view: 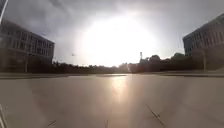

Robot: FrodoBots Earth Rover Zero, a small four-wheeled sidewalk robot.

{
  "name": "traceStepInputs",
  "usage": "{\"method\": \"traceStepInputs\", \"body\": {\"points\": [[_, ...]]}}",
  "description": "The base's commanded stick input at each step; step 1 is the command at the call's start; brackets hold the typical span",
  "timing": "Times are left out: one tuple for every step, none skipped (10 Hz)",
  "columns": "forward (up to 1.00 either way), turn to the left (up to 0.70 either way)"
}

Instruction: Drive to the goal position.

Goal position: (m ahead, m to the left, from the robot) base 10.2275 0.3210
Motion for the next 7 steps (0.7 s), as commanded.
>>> {"method": "traceStepInputs", "body": {"points": [[0.7,0.0],[0.7,0.0],[0.7,0.0],[0.7,0.0],[0.7,0.0],[0.7,0.0],[0.7,0.0]]}}
